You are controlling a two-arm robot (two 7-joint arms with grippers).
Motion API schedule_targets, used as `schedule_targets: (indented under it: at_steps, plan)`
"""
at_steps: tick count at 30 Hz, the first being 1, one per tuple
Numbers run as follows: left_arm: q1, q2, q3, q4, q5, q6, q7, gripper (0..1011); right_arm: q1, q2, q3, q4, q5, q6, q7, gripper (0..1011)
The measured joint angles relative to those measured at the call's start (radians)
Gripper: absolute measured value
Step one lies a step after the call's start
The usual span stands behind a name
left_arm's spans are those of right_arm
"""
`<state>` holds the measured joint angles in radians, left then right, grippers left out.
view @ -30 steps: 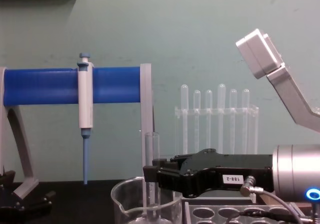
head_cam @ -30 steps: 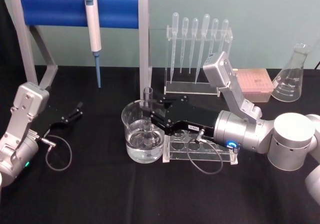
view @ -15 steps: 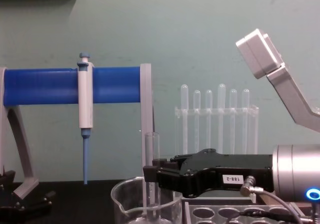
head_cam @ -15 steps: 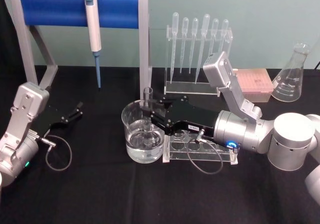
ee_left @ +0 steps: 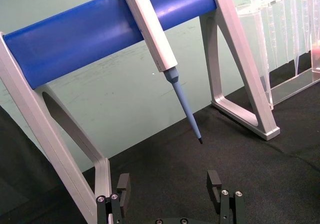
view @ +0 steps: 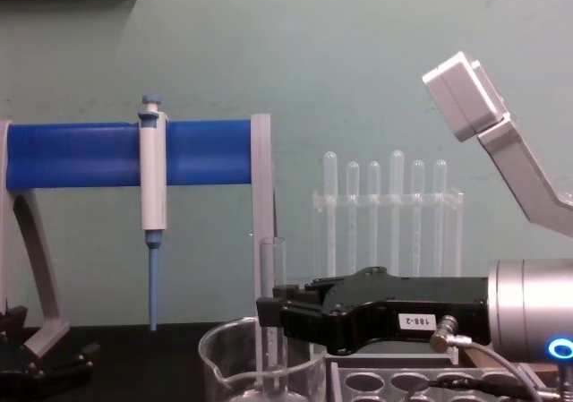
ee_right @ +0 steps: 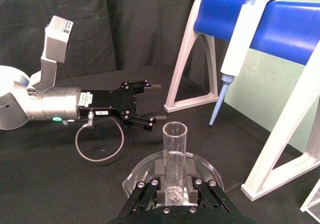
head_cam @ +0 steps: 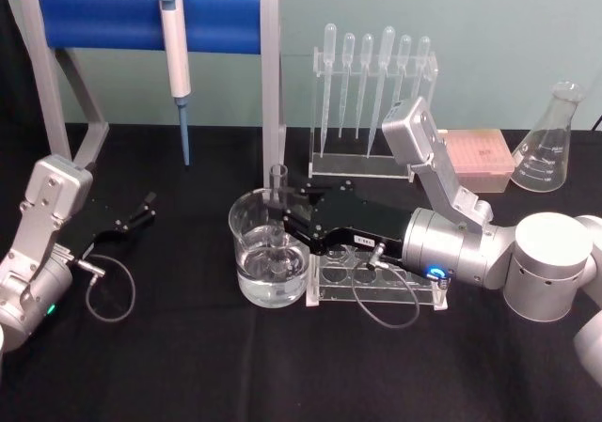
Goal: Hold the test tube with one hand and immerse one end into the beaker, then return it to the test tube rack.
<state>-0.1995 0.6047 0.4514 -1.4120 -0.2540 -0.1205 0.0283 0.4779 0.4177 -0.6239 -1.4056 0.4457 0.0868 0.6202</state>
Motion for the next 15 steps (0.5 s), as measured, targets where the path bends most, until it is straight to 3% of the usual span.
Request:
schedule_targets:
  at_steps: [15]
  plan:
    - [0.000,0.000,0.000,0.000,0.000,0.000,0.000,1000,0.000,0.000,0.000,0.000,0.000,0.000,0.000,238]
